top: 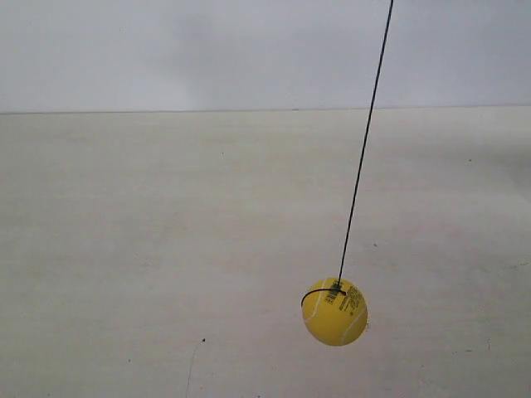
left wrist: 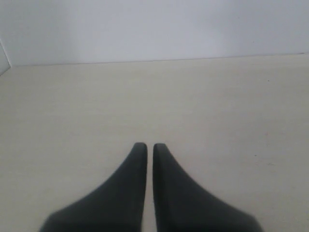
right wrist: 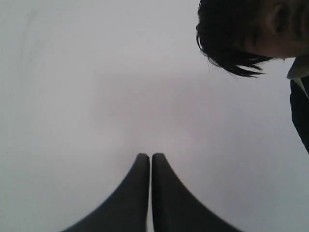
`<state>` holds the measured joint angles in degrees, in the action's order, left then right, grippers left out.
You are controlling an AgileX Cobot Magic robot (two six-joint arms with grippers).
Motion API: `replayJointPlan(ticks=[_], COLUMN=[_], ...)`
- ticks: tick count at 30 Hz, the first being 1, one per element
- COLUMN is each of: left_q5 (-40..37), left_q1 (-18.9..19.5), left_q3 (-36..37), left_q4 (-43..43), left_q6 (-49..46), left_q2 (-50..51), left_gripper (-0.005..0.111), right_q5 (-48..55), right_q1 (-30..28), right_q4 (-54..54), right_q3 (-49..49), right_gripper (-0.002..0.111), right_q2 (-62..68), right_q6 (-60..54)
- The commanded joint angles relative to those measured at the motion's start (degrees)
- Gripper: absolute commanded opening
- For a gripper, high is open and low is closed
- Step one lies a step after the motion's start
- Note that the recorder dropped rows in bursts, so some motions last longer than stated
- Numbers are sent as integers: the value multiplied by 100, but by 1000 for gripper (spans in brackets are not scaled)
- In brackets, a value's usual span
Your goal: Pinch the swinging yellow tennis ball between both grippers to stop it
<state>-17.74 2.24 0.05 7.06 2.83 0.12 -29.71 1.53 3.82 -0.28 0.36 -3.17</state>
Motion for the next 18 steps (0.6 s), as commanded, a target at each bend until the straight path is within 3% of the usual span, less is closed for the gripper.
replayJointPlan(ticks=[1, 8, 18], left_q5=[-1, -1, -1], left_q1=[0, 0, 0], left_q3=[-5, -5, -5], left_q4=[-16, -16, -16], left_q6=[-29, -29, -29], left_q2=[-12, -12, -12], left_gripper=[5, 5, 5], right_q5=[524, 1972, 3541], right_q1=[-41, -41, -41], right_q4=[33, 33, -931], right_q3=[28, 28, 28], right_gripper=[0, 0, 0], right_q2=[-36, -36, -36], right_q6=[-464, -729, 317])
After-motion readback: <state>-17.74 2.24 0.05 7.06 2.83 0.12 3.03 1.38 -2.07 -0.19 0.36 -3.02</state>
